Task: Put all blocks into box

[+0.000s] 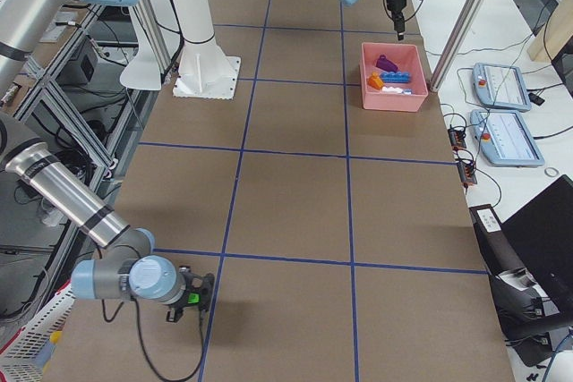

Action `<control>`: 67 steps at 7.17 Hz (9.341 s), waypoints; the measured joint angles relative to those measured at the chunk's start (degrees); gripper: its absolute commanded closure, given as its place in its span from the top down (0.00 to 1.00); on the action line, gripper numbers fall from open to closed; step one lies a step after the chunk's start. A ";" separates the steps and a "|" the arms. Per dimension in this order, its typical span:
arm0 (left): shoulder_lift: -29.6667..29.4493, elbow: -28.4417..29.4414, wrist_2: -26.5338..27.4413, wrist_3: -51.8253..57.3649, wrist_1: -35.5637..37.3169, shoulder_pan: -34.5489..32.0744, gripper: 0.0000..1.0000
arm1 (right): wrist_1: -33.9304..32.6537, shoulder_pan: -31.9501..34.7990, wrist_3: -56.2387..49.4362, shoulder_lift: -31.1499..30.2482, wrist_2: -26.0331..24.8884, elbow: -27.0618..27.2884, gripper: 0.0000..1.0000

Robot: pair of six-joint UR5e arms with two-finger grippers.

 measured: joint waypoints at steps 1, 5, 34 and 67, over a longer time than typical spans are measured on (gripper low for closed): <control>1.73 -5.99 -2.71 1.40 5.65 -1.12 1.00 | -1.68 -2.16 6.58 7.56 0.59 0.36 0.00; 18.05 -24.34 -10.23 37.33 26.01 -16.48 1.00 | -29.36 -8.89 18.69 44.69 -1.34 0.52 0.00; 73.32 -45.41 -18.64 67.12 23.56 -38.45 1.00 | -36.06 3.92 -5.02 18.89 -9.18 18.38 1.00; 72.06 -46.42 -19.01 57.95 23.73 -36.72 1.00 | -45.55 3.62 -5.16 19.94 -4.81 19.09 1.00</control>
